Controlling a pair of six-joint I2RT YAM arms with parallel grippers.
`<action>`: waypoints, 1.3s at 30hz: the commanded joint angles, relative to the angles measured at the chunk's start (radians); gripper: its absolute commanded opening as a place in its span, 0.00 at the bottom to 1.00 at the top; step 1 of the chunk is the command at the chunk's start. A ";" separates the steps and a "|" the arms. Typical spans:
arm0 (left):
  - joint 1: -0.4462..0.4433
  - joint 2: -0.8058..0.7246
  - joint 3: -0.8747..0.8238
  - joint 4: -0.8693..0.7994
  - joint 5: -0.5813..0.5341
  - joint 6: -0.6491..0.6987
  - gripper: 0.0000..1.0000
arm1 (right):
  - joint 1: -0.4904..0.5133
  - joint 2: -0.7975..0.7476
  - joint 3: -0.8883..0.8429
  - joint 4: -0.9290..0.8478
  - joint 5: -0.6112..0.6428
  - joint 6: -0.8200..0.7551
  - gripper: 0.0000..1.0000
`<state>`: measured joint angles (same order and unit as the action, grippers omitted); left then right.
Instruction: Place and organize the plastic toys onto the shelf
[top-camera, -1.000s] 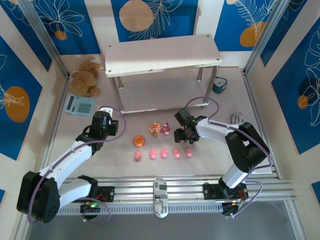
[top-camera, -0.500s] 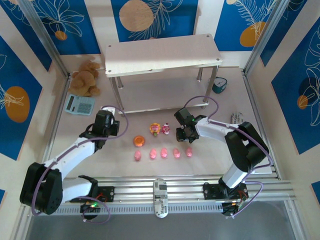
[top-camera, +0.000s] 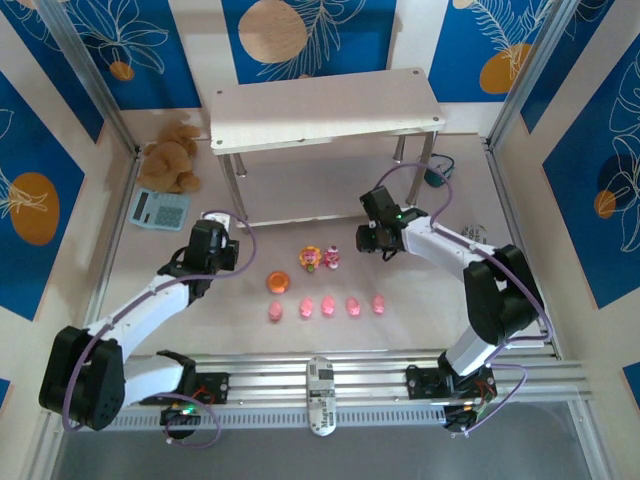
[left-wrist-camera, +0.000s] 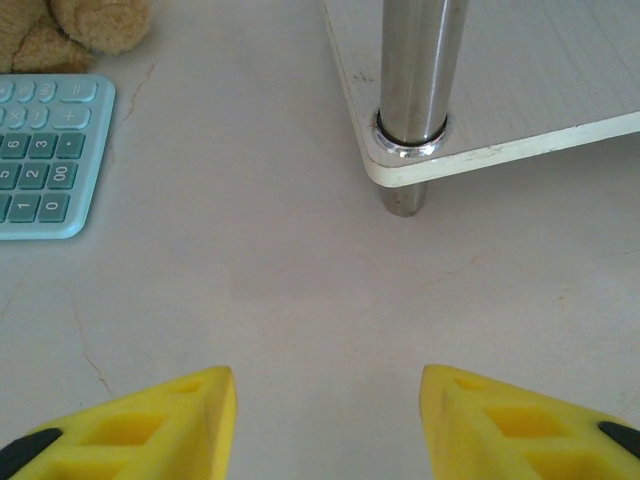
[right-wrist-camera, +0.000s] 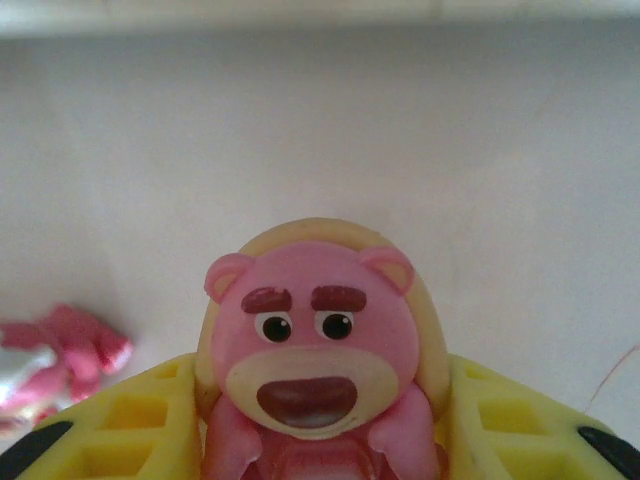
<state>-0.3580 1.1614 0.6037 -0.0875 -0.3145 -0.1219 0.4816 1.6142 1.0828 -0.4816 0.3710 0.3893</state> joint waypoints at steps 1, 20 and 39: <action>-0.010 -0.028 0.037 -0.009 0.010 0.012 0.51 | -0.026 0.026 0.082 0.011 0.013 -0.070 0.14; -0.010 -0.040 0.050 -0.023 -0.001 0.031 0.51 | -0.124 0.195 0.251 0.121 0.035 -0.138 0.14; -0.010 -0.022 0.045 -0.019 -0.006 0.039 0.53 | -0.143 0.347 0.384 0.109 0.065 -0.166 0.17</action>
<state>-0.3584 1.1343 0.6205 -0.0948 -0.3153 -0.0959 0.3527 1.9350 1.4284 -0.3527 0.4210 0.2359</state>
